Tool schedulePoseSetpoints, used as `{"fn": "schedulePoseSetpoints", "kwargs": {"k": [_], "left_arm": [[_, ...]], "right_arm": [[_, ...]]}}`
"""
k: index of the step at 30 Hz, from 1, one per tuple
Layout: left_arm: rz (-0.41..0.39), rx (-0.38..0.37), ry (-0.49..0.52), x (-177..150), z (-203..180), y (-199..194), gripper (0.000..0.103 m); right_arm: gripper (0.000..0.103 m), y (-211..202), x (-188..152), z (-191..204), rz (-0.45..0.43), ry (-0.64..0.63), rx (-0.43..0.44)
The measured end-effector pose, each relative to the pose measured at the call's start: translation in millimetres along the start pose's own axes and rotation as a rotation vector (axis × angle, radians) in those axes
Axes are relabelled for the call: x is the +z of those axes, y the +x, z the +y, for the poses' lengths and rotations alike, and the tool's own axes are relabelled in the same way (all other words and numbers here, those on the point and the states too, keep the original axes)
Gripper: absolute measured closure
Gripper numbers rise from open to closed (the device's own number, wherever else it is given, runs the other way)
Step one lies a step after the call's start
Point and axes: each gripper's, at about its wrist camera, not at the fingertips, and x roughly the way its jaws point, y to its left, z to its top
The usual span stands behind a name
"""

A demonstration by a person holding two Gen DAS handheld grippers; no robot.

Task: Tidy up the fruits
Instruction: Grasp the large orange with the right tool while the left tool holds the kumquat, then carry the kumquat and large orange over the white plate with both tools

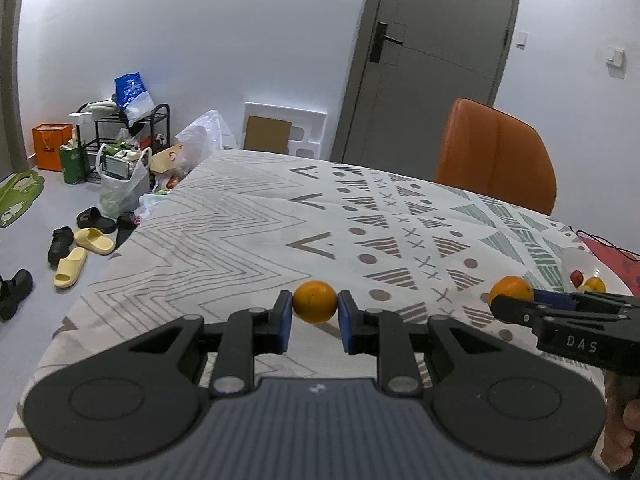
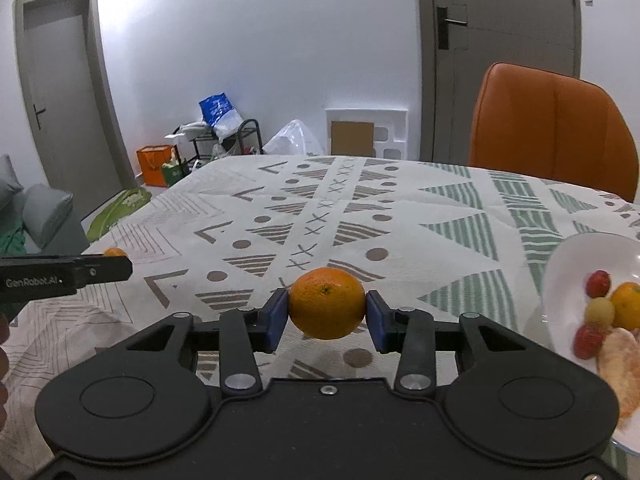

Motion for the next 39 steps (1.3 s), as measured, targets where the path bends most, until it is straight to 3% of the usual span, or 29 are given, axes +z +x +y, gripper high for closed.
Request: {"fn": "schedulePoseSetpoints", "kwargs": {"k": [22,39], "left_arm": [[-0.005,-0.16,0.11,3.0,-83.5,7.8,0.08],[-0.004,-0.239,0.191,0.1,-141.9,10.1,0.08]], "right_arm": [[0.063,-71.5,-13.7,-62.1,-0.091,0.094,-0.146],[0.063,-110.0,-39.3,-115.2,-0.114,0.186,-0.247]]}}
